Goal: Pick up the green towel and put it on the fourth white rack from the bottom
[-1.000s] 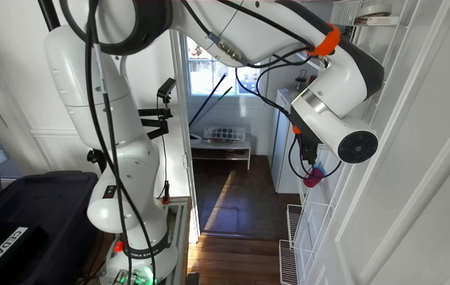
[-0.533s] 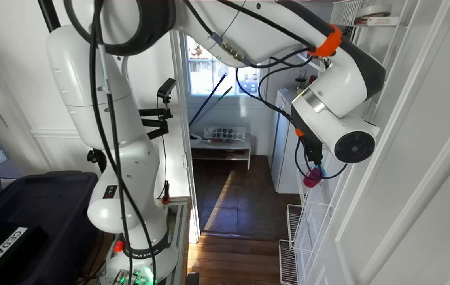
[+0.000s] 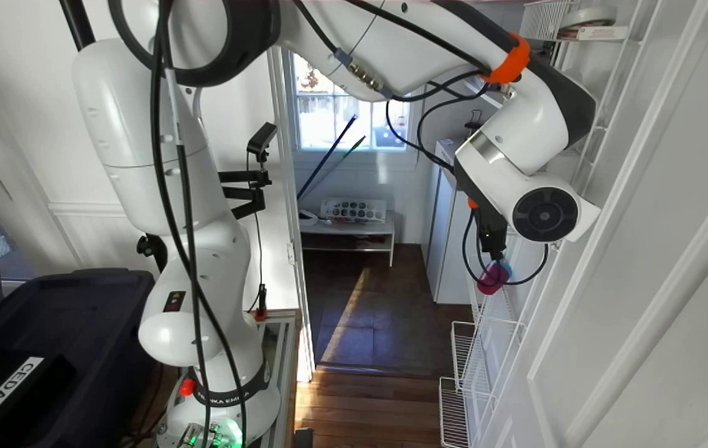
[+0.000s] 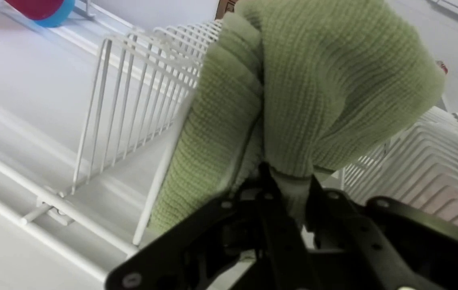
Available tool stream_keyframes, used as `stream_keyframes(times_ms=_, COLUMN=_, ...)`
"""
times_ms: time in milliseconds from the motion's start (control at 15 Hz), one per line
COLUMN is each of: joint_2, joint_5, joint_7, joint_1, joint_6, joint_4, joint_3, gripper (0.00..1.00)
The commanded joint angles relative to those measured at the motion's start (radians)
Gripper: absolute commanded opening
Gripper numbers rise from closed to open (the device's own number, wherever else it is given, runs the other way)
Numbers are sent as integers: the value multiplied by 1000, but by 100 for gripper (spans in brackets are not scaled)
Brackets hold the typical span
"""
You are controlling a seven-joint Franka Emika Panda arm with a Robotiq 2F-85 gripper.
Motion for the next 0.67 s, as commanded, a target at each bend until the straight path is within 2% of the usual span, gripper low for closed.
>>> stream_keyframes(times_ms=0, joint_2=-6, joint_5=11, joint_7=96, joint_1=15, joint_6=90, joint_4=18, joint_3=14, gripper=4)
stream_keyframes(times_ms=333, joint_2=-21, joint_5=-8, joint_7=197, joint_1=29, joint_6=200, joint_4=26, joint_3=32, gripper=7)
stream_keyframes(times_ms=400, joint_2=-21, joint_5=-10, joint_7=211, joint_1=31, joint_6=208, joint_4=28, joint_3=35, gripper=28)
stream_keyframes(times_ms=467, joint_2=-23, joint_5=-23, joint_7=226, joint_1=32, joint_6=202, joint_4=26, joint_3=35, gripper=42)
stream_keyframes(times_ms=600, joint_2=-32, joint_5=-36, joint_7=245, joint_1=32, joint_6=204, joint_4=20, joint_3=33, gripper=55)
